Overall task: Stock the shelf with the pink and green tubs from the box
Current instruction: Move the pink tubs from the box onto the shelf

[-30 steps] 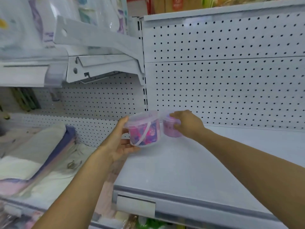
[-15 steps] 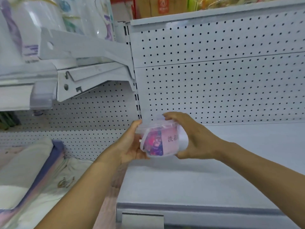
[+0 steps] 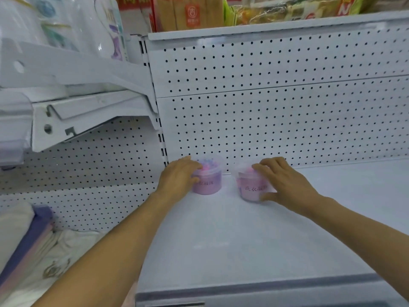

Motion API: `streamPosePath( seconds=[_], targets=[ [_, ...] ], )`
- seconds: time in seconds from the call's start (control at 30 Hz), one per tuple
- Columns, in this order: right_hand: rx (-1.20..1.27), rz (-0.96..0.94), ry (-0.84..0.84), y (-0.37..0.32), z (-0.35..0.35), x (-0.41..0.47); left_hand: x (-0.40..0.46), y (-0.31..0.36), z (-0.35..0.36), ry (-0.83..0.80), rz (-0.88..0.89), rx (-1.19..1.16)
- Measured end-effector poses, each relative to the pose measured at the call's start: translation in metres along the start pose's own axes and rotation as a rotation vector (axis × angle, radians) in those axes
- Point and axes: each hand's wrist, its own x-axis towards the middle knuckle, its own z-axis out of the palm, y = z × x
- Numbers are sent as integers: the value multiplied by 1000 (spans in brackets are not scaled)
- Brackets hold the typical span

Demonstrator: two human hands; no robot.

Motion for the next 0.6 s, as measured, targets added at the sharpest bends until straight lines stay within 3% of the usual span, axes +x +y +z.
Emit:
streamPosePath(
  seconds=[0.23, 0.6],
  targets=[
    [118, 62, 9, 4, 17, 22, -7, -5, -3, 104, 151, 298],
    [116, 180, -99, -16, 28, 58, -11, -8, -10, 59, 51, 464]
  ],
)
